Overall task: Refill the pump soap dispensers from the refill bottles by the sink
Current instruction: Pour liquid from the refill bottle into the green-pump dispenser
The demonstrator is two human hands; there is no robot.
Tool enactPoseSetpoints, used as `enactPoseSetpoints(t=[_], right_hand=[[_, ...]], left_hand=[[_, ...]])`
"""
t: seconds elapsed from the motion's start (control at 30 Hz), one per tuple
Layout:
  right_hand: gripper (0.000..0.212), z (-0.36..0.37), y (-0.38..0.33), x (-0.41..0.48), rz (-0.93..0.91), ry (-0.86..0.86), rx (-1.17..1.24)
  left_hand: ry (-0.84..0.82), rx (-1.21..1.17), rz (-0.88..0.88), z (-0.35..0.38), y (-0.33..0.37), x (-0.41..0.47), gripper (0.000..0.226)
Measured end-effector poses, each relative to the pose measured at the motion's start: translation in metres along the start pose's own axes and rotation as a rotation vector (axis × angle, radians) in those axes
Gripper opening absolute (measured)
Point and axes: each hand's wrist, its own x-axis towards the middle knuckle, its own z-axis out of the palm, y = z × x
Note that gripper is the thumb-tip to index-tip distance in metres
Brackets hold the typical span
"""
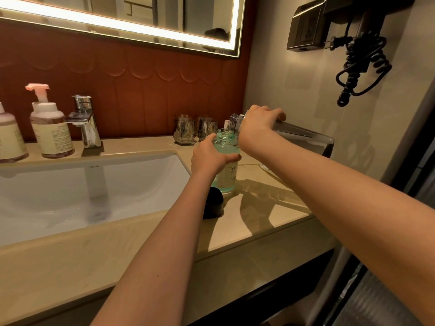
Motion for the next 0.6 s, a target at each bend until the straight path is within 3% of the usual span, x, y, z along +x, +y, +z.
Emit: enactPoseSetpoints(t=[0.6], right_hand=[[0.055, -0.0012, -0.0009, -0.0022, -0.009, 0.028, -0.035]], left_hand=[[0.023, 0.006, 0.008, 0.0011, -0.0020, -0.0008, 0.090]])
